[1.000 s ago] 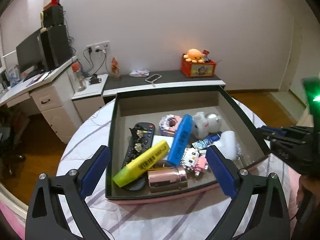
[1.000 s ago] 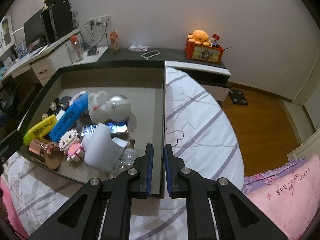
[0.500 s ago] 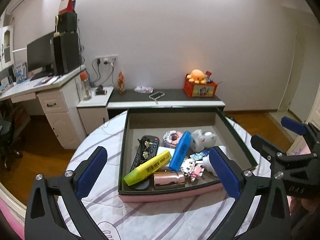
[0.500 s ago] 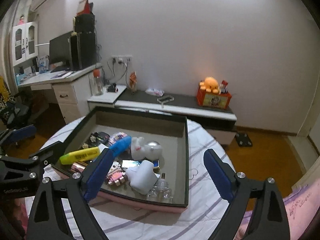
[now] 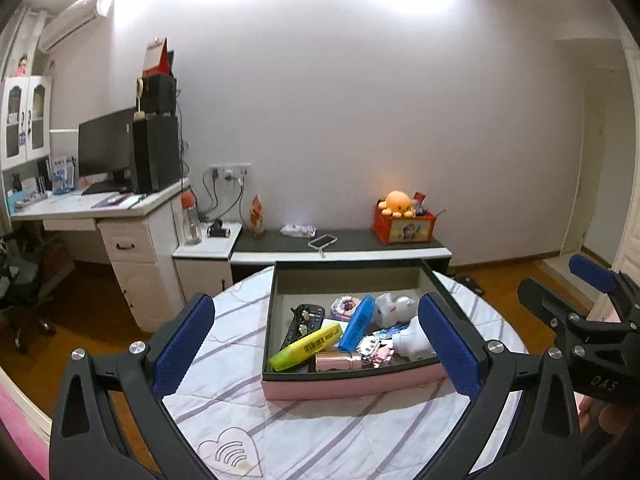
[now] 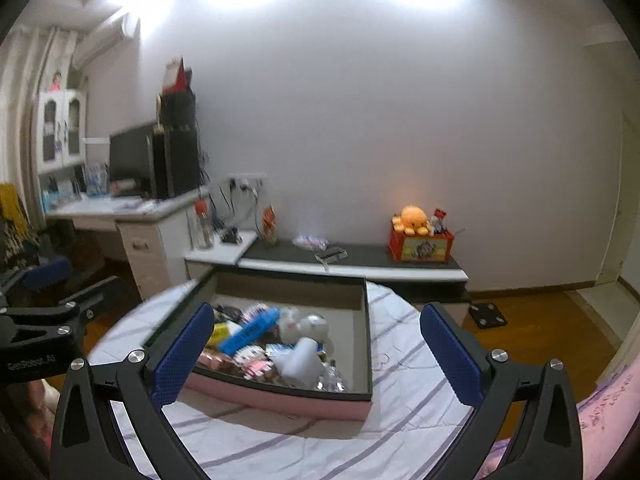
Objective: Organize rigid objects
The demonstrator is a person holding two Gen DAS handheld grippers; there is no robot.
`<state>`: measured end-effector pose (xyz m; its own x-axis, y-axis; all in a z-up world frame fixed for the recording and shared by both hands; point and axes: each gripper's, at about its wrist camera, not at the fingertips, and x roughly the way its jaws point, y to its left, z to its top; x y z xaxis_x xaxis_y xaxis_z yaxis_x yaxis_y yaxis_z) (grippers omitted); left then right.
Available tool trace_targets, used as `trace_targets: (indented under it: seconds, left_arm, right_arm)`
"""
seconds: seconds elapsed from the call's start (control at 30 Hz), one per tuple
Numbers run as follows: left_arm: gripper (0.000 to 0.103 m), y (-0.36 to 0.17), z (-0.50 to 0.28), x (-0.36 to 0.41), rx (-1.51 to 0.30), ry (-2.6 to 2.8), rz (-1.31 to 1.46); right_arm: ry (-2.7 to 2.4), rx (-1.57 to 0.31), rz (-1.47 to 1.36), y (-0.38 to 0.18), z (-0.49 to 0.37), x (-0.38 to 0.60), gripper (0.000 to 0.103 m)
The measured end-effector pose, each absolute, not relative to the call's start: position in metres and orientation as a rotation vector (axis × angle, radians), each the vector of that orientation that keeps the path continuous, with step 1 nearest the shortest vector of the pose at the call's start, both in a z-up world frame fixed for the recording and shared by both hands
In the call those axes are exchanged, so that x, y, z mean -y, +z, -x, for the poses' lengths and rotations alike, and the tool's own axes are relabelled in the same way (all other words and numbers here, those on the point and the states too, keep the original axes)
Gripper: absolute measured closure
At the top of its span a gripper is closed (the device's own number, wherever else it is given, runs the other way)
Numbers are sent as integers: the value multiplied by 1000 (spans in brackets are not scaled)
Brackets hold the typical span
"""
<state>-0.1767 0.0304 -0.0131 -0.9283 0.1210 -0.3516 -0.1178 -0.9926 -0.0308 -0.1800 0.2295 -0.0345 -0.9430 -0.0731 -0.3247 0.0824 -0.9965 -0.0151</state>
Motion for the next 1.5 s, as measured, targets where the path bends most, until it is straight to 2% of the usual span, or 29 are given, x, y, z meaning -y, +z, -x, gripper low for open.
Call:
trace_targets:
  seconds: [0.73,1.5]
  left_arm:
    - [0,48,53,-8,-33,3082,256]
    - [0,61,23,-9,-34,3087,180]
  right_arm:
    - [-3009,-116,-159,23,68,-189,0]
    - [-2993,-143,-76,39,32,-180,0]
